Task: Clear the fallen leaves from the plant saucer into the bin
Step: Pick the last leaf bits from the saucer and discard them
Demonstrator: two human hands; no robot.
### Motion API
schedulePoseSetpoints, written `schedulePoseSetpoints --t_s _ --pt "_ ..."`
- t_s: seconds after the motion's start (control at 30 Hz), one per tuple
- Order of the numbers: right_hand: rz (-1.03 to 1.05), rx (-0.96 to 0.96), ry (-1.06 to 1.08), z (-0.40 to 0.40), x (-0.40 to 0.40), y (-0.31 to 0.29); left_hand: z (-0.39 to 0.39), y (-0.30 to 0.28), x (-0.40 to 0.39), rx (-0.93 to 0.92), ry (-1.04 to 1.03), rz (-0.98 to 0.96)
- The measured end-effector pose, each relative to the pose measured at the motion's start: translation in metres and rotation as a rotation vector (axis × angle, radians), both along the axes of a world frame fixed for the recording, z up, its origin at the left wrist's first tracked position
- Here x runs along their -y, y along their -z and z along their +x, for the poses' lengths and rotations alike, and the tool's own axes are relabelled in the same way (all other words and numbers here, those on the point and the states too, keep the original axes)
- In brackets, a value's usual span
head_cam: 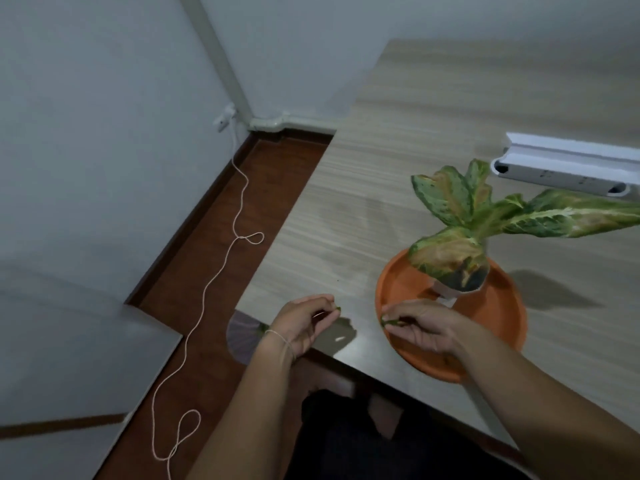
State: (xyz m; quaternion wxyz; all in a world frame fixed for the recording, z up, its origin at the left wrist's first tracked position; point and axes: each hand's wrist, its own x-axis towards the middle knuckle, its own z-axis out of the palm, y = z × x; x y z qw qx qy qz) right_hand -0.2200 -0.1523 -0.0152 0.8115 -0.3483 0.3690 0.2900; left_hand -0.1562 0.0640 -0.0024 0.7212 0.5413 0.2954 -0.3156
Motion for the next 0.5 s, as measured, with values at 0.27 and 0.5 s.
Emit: schedulePoseSetpoints --t_s 0.27,0.5 --pt "-0.013 0.087 -0.118 0.077 -0.188 -0.012 0.029 0.006 -0.156 0.086 -0.44 -0.021" --pt "0.061 -0.003 -0.002 0.13 -0.371 0.035 0.069 0.057 -0.283 0.071 -0.589 -0.023"
